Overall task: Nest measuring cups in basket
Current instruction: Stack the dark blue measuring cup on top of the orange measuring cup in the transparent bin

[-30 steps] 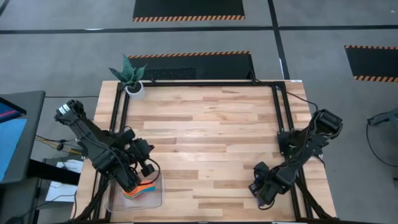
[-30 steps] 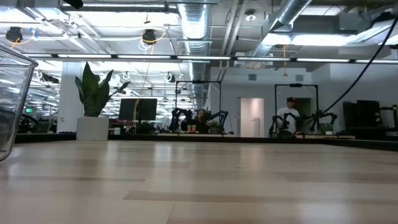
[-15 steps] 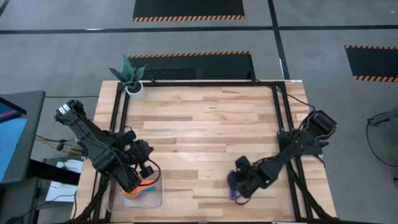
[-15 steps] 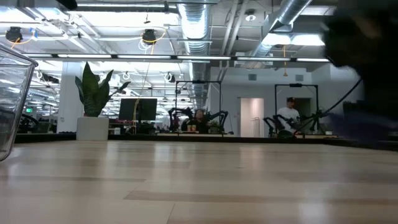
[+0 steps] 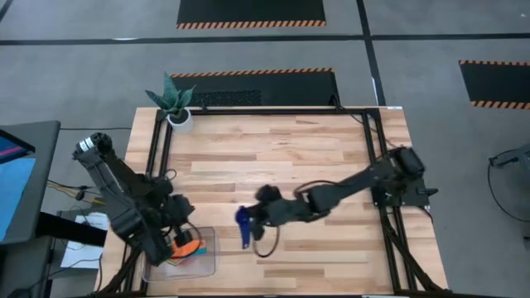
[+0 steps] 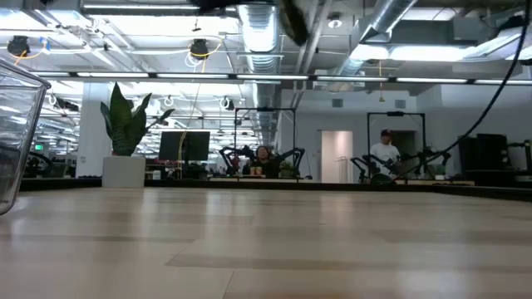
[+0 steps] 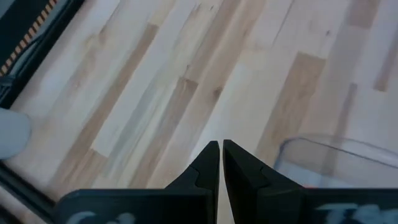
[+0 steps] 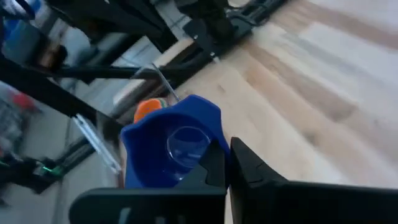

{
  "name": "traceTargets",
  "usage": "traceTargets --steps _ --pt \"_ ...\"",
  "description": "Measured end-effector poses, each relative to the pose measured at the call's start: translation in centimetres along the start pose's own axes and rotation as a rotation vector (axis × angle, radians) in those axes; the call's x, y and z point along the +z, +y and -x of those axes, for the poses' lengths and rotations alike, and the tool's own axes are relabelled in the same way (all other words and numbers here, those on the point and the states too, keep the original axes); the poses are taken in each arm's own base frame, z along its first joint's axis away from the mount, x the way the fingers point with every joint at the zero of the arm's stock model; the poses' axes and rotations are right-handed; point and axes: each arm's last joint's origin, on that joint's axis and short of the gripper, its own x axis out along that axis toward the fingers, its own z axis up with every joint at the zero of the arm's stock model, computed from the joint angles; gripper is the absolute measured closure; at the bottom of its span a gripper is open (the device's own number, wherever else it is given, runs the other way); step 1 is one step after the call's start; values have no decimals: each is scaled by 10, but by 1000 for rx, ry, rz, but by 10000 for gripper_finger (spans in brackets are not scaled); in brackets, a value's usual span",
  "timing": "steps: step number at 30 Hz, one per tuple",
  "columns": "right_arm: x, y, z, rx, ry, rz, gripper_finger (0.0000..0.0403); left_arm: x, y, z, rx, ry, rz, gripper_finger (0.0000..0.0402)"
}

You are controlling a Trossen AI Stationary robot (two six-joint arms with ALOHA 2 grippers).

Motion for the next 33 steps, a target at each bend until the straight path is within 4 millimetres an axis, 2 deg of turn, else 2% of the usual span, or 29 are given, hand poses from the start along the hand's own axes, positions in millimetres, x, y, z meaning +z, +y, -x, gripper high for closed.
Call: traceTargets --steps 3,7,11,14,17,23,30,33 --pt "18 18 -27 19 31 112 397 -12 2 12 -3 -23 20 391" --pt "31 36 -61 35 68 262 398 -26 4 18 -23 -19 89 391" --pt "42 55 -85 96 13 352 398 -33 4 23 -43 42 145 399" --pt "43 64 -100 119 -25 404 398 -37 3 24 -44 105 170 400" --pt "34 65 -116 149 -36 455 398 -40 3 27 -55 116 171 401" --pt "20 58 -126 148 26 360 398 -44 3 35 -91 110 154 400" --pt "30 51 -130 133 1 311 398 -32 -5 44 -195 -34 146 396" --pt "36 48 -131 106 -35 301 398 -27 -12 42 -248 -22 164 382"
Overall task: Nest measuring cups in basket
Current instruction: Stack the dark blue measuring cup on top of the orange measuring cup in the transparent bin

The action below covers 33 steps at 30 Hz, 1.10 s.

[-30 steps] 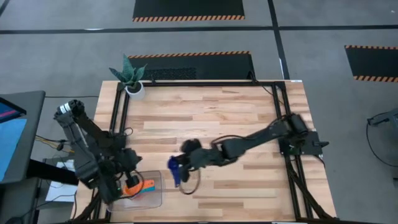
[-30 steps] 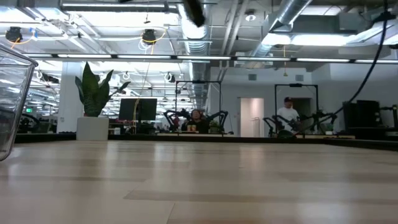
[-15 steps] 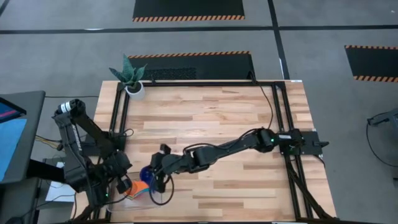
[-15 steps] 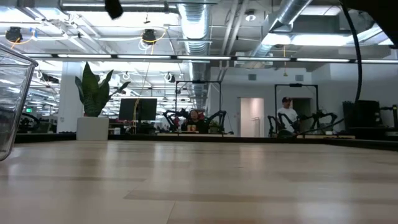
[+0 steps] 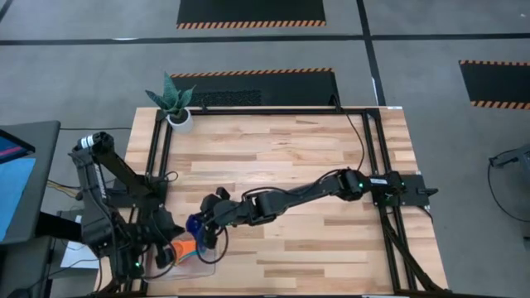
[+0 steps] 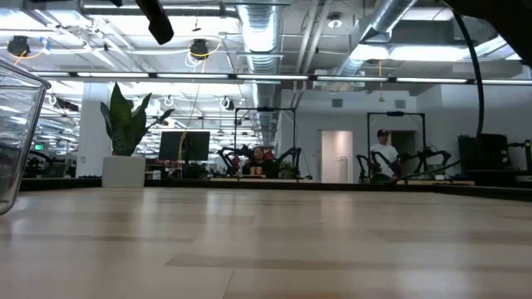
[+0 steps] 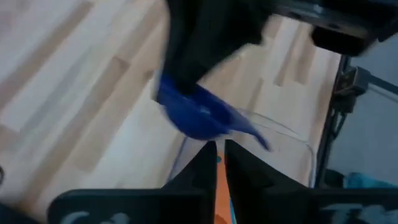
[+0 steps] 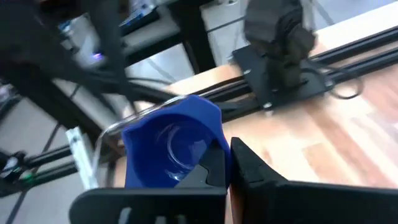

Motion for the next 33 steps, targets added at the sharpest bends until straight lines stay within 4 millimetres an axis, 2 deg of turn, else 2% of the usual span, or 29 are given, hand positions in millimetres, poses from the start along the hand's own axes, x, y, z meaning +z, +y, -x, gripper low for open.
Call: traceTargets --steps 6,13,17,24,33 --pt "5 -9 -2 -34 -13 -6 395 6 0 -6 16 44 27 324" --pt "6 -11 -1 -149 -78 -56 398 14 3 -12 57 32 78 242" --pt "9 -12 -1 -178 -127 -69 398 20 4 -17 78 28 123 209" --pt "15 -9 0 -147 -177 -82 397 26 8 -22 114 96 123 191" --pt "-1 -5 2 -190 -61 -74 398 25 20 -21 228 111 136 191"
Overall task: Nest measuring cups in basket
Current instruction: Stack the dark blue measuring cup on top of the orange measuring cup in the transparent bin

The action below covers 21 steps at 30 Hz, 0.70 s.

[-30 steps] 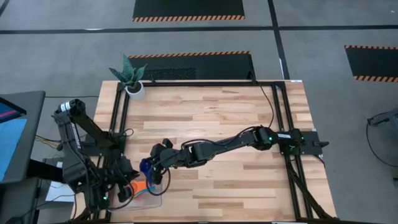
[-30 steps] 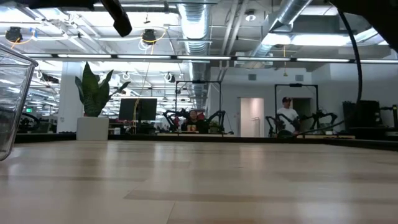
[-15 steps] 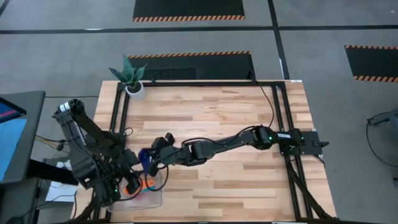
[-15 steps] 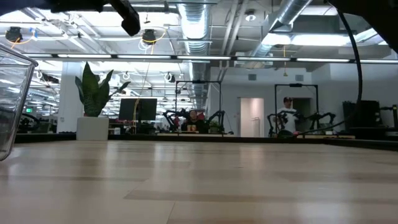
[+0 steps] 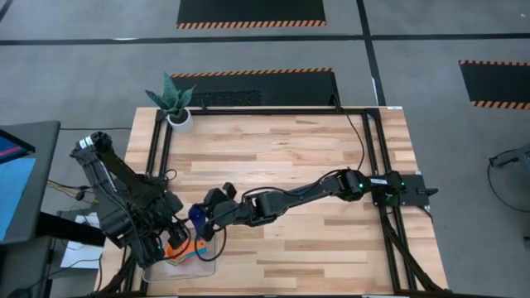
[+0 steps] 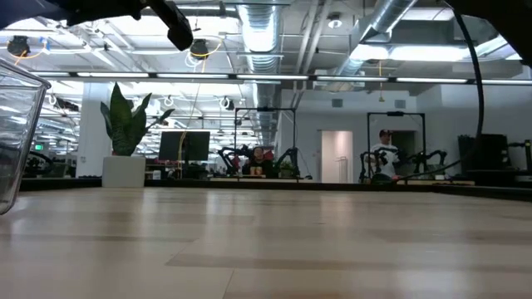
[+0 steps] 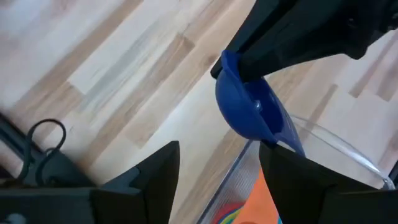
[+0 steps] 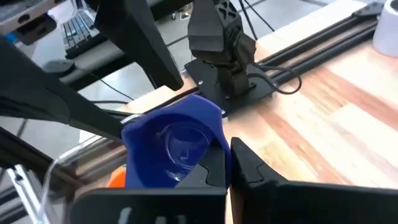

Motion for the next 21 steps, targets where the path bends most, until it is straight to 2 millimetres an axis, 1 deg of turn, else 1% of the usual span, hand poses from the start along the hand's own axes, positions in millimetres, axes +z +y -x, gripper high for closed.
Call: traceTargets --steps 4,8,14,18,21 --pt "-1 2 1 12 7 -25 396 2 0 -1 1 -24 -14 191" --pt "-5 3 2 3 30 -11 398 3 -2 -2 -6 5 -4 191" --pt "-11 0 3 -26 88 22 398 2 -9 -2 -73 18 -15 191" --pt "-12 3 5 -12 88 25 398 4 -8 -3 -61 -3 -24 192" --pt "-13 8 7 1 71 28 398 7 -8 -5 -52 12 -10 192"
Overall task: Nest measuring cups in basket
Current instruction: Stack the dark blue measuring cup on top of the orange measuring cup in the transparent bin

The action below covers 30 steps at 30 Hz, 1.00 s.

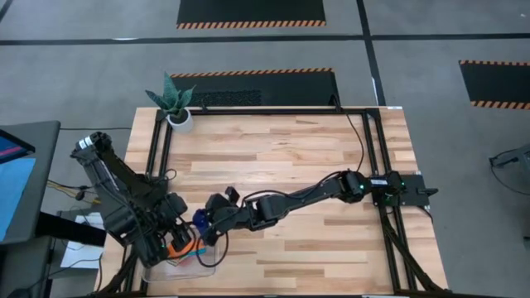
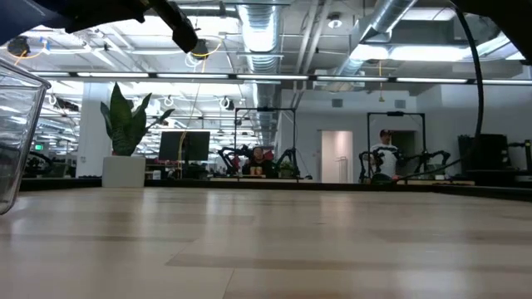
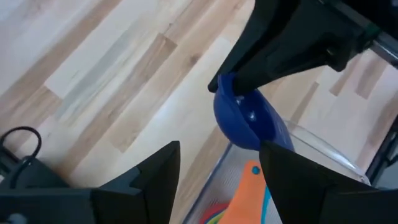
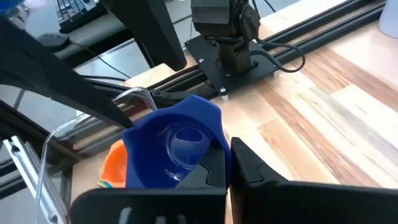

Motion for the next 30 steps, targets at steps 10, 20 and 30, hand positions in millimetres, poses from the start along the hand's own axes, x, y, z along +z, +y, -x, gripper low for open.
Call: traceTargets --steps 10,20,30 --pt "-1 6 2 19 -19 -20 398 9 -5 -4 -37 -11 47 192" --pt "0 10 4 38 -44 -25 398 14 -10 -9 -73 62 52 192" --pt "0 10 4 35 -40 -18 397 13 -7 -9 -51 84 30 214"
